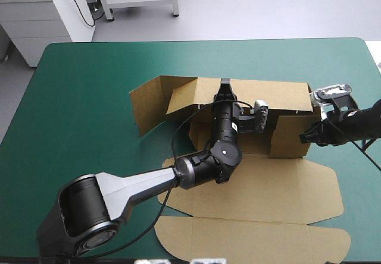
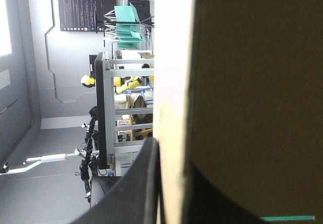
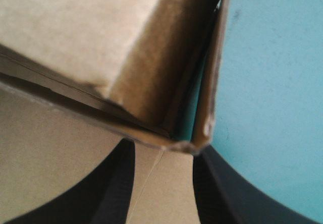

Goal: Fold the box

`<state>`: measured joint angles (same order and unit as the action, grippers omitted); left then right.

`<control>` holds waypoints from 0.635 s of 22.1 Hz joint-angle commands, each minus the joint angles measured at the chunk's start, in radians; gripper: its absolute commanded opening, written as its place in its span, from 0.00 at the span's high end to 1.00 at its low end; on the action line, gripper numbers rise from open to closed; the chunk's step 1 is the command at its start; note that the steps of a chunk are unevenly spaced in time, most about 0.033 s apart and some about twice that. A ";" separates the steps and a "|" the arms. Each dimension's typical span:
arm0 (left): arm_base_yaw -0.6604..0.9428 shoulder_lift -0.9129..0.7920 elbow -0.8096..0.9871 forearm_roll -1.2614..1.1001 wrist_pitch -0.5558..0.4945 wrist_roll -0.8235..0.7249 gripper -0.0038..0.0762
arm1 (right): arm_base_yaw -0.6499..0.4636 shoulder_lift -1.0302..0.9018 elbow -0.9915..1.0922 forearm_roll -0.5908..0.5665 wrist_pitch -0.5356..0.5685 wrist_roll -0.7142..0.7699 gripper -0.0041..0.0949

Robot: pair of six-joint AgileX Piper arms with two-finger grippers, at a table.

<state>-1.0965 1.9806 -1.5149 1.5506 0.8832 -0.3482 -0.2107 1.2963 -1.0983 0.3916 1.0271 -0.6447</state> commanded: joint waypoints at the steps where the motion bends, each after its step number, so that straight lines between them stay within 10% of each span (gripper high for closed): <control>1: -0.002 -0.041 -0.014 -0.039 0.035 -0.009 0.96 | 0.001 -0.028 -0.030 0.050 -0.052 -0.074 0.59; 14: -0.002 -0.041 -0.017 -0.030 0.033 -0.017 0.96 | 0.001 0.033 -0.006 0.297 -0.165 -0.316 0.59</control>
<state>-1.0965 1.9825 -1.5149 1.5542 0.9005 -0.3482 -0.2107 1.3371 -1.0791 0.5867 0.9161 -0.9308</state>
